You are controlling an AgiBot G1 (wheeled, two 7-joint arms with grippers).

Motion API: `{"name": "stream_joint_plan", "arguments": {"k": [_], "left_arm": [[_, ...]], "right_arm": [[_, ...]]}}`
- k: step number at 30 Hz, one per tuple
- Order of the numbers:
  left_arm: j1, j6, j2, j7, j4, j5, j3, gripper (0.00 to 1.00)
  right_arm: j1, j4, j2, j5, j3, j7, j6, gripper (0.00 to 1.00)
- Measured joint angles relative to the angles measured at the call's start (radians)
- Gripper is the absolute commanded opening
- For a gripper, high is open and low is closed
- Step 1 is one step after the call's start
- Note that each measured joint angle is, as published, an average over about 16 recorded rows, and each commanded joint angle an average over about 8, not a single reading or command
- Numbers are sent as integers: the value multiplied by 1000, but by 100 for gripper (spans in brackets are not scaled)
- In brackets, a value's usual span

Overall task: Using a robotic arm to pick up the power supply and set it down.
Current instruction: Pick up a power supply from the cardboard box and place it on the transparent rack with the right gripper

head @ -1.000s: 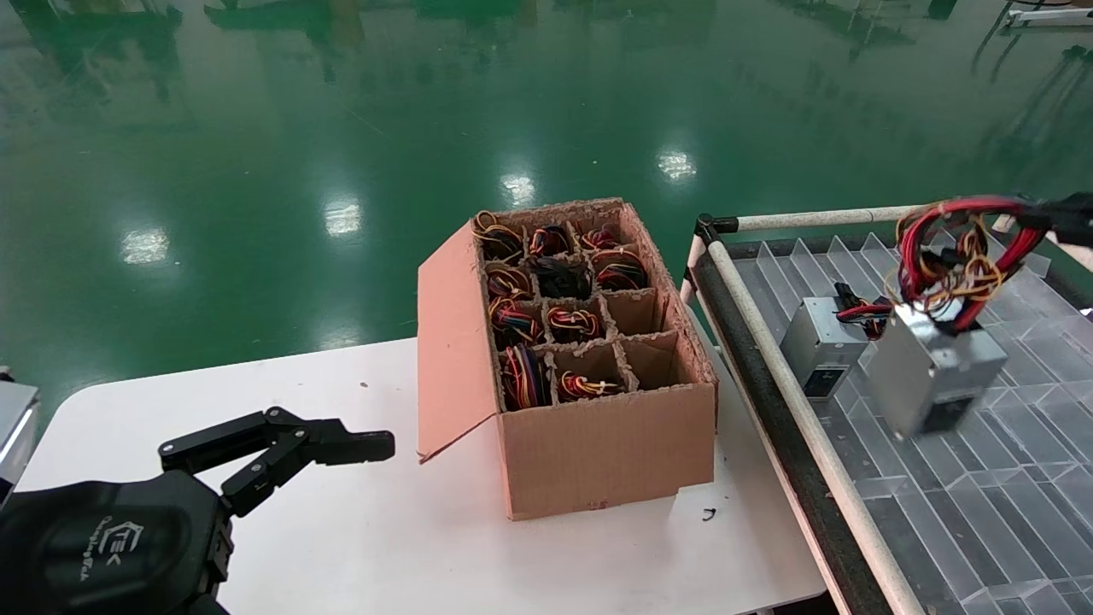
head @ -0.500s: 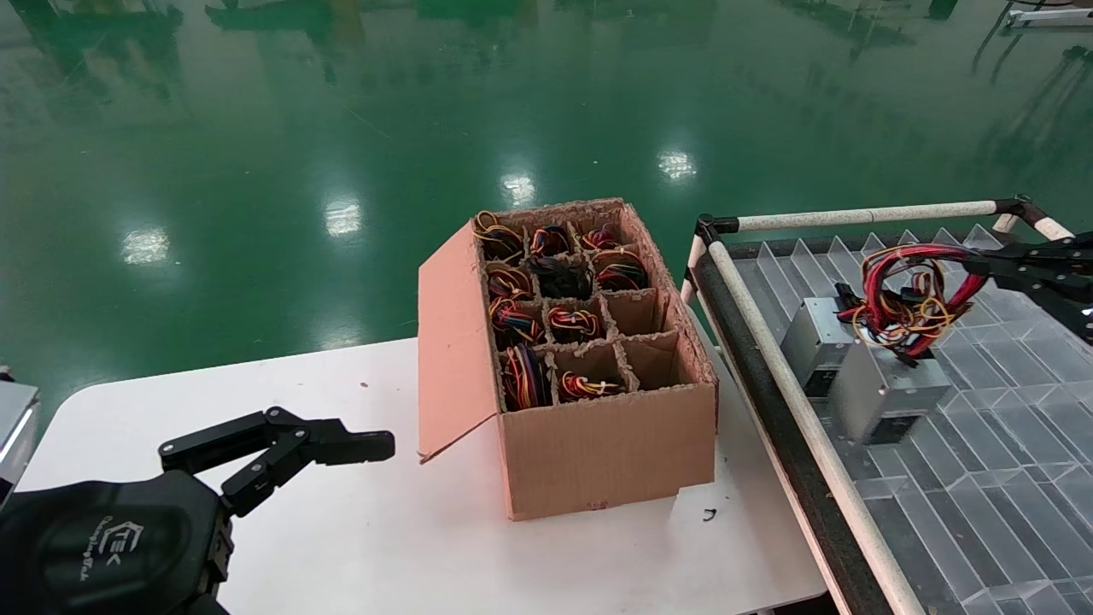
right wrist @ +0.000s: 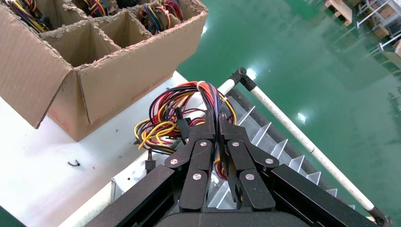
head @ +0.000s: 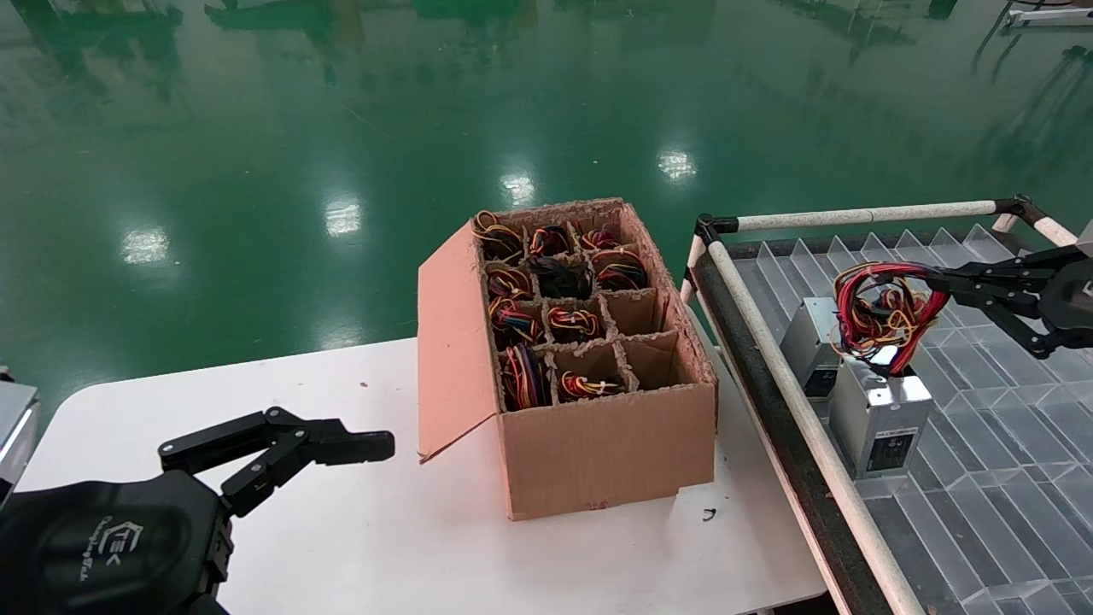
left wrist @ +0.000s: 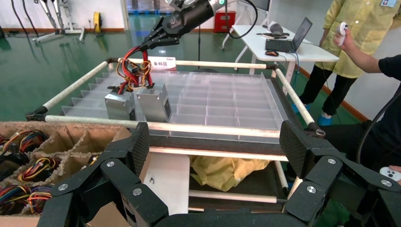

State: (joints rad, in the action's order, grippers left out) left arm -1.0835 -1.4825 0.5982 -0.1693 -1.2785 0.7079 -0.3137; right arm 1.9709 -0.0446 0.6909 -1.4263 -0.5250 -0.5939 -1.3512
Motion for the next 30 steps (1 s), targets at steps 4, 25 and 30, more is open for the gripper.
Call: {"name": "stream_joint_plan", "arguments": {"k": [4, 25, 30], "left_arm": [[0, 0, 0, 0, 0, 0, 0, 100], [0, 0, 0, 0, 0, -1, -1, 100], [0, 0, 0, 1, 0, -1, -1, 100]], "right_arm": [[-12, 6, 6, 3, 2, 4, 9, 0], [-73, 19, 7, 12, 8, 10, 85, 0], [-85, 20, -1, 12, 8, 10, 114, 0]]}}
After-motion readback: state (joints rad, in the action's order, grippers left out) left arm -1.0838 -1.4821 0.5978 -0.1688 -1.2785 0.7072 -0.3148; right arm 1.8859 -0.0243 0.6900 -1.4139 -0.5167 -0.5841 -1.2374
